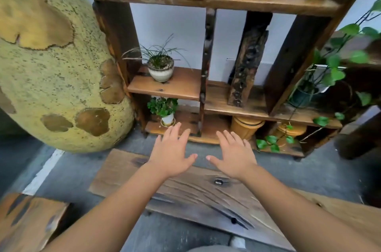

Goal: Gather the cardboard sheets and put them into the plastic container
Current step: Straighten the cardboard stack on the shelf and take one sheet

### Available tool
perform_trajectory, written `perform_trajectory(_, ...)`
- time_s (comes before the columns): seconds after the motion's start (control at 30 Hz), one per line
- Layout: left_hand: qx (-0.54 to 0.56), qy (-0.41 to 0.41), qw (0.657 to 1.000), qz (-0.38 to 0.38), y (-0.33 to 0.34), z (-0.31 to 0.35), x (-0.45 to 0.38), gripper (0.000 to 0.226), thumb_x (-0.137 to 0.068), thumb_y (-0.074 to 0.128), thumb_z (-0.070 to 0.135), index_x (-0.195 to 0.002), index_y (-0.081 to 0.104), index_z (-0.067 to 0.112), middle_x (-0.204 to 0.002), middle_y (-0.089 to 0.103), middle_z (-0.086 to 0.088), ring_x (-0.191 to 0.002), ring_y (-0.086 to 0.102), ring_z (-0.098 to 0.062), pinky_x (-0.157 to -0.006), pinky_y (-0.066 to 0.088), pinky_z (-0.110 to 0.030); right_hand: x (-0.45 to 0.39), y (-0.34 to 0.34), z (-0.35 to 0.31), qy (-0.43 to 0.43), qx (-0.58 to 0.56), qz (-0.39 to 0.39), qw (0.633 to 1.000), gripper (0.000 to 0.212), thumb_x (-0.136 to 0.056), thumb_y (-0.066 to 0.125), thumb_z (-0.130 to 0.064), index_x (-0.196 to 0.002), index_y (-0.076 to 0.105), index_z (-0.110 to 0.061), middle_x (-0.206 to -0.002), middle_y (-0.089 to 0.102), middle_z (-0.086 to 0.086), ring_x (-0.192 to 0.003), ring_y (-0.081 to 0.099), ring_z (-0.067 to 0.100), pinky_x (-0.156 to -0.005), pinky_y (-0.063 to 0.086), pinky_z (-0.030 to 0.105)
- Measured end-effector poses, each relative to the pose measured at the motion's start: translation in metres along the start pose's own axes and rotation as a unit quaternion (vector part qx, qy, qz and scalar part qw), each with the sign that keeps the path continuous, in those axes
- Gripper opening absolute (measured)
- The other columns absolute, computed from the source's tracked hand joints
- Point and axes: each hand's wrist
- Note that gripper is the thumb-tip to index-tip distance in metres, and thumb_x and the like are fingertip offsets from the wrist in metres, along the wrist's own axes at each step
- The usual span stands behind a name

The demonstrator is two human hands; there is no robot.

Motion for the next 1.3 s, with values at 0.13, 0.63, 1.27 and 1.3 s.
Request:
perform_trajectory(0.13,0.000,0.013,1.000,0.006,-0.004,0.047,-0.032,0.083,-0.082,0.039,0.069,-0.151,0.015,0.029,-0.163,0.005,-0.006,-0.149,0.008,-0.028,-0.114,0.018,-0.057,0.000,-0.014,0.049,0.014,0.003,0.013,1.000,0.094,-0.083,0.032,-0.078,-0.157,0.007,-0.027,-0.167,0.005,0.001,-0.152,0.003,0.023,-0.119,0.011,0.050)
perform_trajectory(0.63,-0.038,0.016,0.996,0.073,-0.021,0.166,-0.136,0.087,-0.075,0.032,0.074,-0.150,0.020,0.031,-0.163,0.009,-0.007,-0.149,0.009,-0.029,-0.112,0.020,-0.061,-0.047,-0.068,0.175,0.009,0.002,0.057,0.998,0.092,-0.081,0.035,-0.076,-0.155,0.014,-0.026,-0.166,0.012,0.004,-0.152,0.008,0.024,-0.118,0.013,0.053)
perform_trajectory(1.27,-0.036,0.084,0.971,0.220,-0.168,0.124,-0.270,0.087,-0.077,0.026,0.077,-0.152,0.013,0.036,-0.164,0.006,-0.006,-0.150,-0.001,-0.029,-0.118,0.011,-0.053,-0.159,-0.222,0.138,0.032,0.026,0.229,0.973,0.090,-0.083,0.029,-0.079,-0.156,0.009,-0.030,-0.166,0.009,-0.001,-0.153,0.007,0.022,-0.119,0.011,0.052)
perform_trajectory(1.3,-0.030,0.091,0.969,0.228,-0.178,0.122,-0.279,0.087,-0.077,0.028,0.076,-0.152,0.012,0.036,-0.164,0.005,-0.006,-0.150,-0.002,-0.029,-0.118,0.010,-0.052,-0.166,-0.231,0.135,0.032,0.031,0.238,0.970,0.090,-0.083,0.030,-0.078,-0.156,0.008,-0.030,-0.166,0.009,-0.001,-0.153,0.006,0.021,-0.119,0.011,0.052)
Point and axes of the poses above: each hand's wrist, its own x-axis away from the middle knuckle, its own y-axis out of the palm, z = x × y
